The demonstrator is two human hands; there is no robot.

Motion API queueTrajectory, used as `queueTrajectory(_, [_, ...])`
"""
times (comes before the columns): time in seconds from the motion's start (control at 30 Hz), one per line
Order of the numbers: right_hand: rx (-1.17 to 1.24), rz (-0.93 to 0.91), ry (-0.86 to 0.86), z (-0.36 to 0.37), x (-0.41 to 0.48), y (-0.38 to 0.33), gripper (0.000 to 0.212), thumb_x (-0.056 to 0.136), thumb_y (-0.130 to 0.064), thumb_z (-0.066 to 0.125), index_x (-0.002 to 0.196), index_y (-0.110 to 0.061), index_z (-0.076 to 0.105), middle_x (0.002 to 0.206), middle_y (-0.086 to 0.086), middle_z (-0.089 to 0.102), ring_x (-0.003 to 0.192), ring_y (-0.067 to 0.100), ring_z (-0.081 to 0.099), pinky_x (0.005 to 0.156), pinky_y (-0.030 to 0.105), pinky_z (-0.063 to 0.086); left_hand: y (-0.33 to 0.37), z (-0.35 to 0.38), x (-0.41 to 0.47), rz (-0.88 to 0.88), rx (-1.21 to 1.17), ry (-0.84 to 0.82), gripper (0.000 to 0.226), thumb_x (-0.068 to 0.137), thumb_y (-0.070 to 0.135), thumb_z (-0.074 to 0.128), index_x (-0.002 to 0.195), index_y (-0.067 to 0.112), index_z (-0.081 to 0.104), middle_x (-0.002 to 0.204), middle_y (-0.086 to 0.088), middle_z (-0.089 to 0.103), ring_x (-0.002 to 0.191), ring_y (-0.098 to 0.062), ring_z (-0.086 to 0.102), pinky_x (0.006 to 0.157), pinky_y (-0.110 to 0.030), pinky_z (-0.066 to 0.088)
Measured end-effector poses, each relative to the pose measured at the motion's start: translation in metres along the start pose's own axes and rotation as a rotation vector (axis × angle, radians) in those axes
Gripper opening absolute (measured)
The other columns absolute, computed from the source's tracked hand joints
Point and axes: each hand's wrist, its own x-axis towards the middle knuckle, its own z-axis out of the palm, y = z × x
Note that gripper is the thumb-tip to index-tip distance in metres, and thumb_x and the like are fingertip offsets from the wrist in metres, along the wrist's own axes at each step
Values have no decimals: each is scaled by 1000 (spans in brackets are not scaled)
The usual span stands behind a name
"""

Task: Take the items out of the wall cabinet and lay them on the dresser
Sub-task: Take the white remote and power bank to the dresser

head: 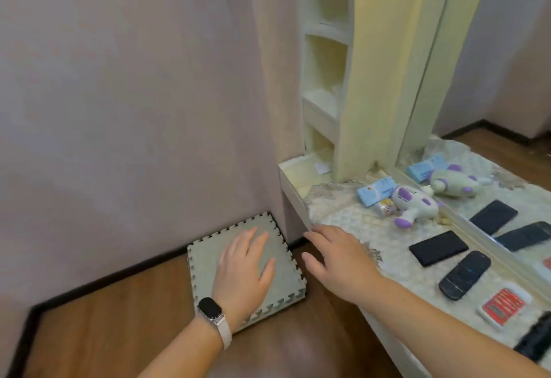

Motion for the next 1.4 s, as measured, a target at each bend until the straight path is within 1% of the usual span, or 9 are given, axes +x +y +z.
queueTrajectory(0.13, [-57,-132,-8,28,42,-86,49,89,-49,42,122,-18,62,124,1,62,116,23,57,91,40,49,-92,-36,-26,-24,71,94,53,88,46,44,134,21,55,141,-3,53,130,-24,49,110,-37,31])
queueTrajectory(0.2, [-106,-217,-15,41,63,-132,46,87,-48,47,118,-18,64,119,1,64,110,24,60,86,39,52,-139,-55,-41,-27,118,126,52,88,45,45,132,20,57,140,-5,54,129,-25,49,110,-39,31])
queueTrajectory(0.3, [-147,-327,-26,62,90,-197,45,86,-48,49,117,-19,63,121,2,64,111,24,59,88,39,50,-205,-82,-65,-65,168,163,49,88,44,47,130,21,57,138,-5,55,129,-25,49,107,-45,37])
queueTrajectory(0.47, [-177,-501,-66,98,122,-293,45,87,-49,48,119,-19,63,120,2,64,111,26,59,89,40,50,-287,-122,-117,-208,178,244,48,88,42,48,130,21,58,136,-5,56,128,-26,50,107,-47,37])
queueTrajectory(0.73, [-129,-778,-55,140,154,-408,45,88,-48,48,117,-19,64,118,1,65,109,25,59,88,38,49,-362,-165,-190,-457,213,321,49,90,44,49,134,24,55,139,-3,55,133,-24,46,110,-46,32])
queueTrajectory(0.97, [-41,-987,-101,185,198,-480,48,89,-50,46,120,-19,64,123,3,64,114,26,59,91,40,49,-408,-185,-225,-673,278,333,50,89,46,47,134,24,55,137,-3,56,131,-23,48,108,-46,35])
queueTrajectory(1.2, [66,-1151,-119,217,270,-547,49,91,-51,46,124,-20,63,125,3,64,117,25,58,94,41,47,-462,-214,-210,-850,407,320,49,88,47,50,132,26,57,135,-2,58,128,-21,50,107,-44,34])
queueTrajectory(1.3, [101,-1197,-99,224,308,-569,48,90,-50,47,123,-20,63,124,2,64,115,25,58,93,39,47,-487,-235,-186,-873,433,337,50,87,45,49,130,23,58,134,-5,59,124,-25,53,104,-50,43])
queueTrajectory(1.4, [155,-1248,-65,229,349,-591,47,87,-49,51,119,-18,65,120,3,65,112,27,59,90,39,48,-507,-252,-163,-928,484,334,50,88,46,48,133,25,55,135,-3,57,125,-25,51,106,-47,39])
